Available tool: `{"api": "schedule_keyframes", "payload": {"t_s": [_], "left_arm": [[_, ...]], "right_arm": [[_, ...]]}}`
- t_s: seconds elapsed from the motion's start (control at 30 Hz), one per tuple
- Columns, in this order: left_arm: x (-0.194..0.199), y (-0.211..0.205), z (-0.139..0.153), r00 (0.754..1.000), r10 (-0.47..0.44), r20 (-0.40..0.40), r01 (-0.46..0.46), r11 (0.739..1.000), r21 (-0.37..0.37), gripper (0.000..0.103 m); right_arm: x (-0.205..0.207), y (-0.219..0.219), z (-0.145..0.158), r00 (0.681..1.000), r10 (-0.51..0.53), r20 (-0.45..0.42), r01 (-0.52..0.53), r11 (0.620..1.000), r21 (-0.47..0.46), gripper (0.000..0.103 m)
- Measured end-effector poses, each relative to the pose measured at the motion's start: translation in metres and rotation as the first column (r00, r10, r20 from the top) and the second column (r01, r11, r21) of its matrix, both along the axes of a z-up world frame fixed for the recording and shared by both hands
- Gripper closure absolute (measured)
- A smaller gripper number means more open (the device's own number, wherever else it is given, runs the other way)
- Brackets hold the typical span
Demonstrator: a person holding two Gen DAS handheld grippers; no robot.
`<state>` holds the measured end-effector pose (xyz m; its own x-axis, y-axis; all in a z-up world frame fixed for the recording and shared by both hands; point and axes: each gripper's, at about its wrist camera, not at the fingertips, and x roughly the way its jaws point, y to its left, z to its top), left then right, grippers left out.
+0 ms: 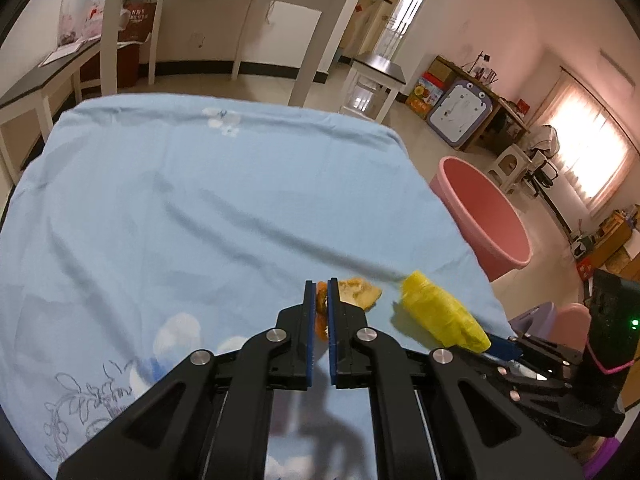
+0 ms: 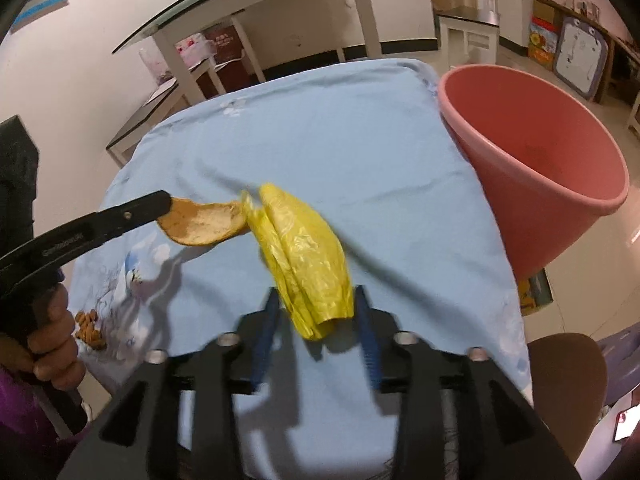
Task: Collect trash
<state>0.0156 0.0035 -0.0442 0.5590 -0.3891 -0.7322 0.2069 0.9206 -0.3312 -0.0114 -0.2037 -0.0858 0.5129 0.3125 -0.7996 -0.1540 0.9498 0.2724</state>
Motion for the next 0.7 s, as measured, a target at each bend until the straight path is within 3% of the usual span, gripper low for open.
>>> {"api": "schedule_keyframes", "payload": {"t_s": [0.13, 0.3, 0.53, 0.7], "left_arm": [[-0.002, 0.003, -0.006, 1.000, 0.003, -0.020, -0.003, 1.000, -0.003, 0.081], [-0.003, 0.006, -0.014, 0.999, -0.004, -0.050, 0.004, 1.000, -0.009, 0.081], [-0.006, 0.004, -0.018, 0.998, -0.009, -0.059, 0.010, 1.000, 0.013, 0.081], [-0.007, 0.004, -0.021, 0.999, 0.001, -0.049, 0.000, 1.000, 0.013, 0.081]], "right_arm": [[-0.007, 0.006, 0.004, 0.999, 0.022, 0.028, -0.021, 0.999, -0.025, 0.045], [-0.009, 0.002, 0.006, 0.998, 0.029, 0.048, -0.028, 1.000, -0.009, 0.042], [-0.015, 0.007, 0.023, 0.987, 0.069, 0.146, -0.067, 0.998, -0.019, 0.041], [-0.009, 0.012, 0.020, 0.985, 0.090, 0.148, -0.083, 0.995, -0.051, 0.041]]}}
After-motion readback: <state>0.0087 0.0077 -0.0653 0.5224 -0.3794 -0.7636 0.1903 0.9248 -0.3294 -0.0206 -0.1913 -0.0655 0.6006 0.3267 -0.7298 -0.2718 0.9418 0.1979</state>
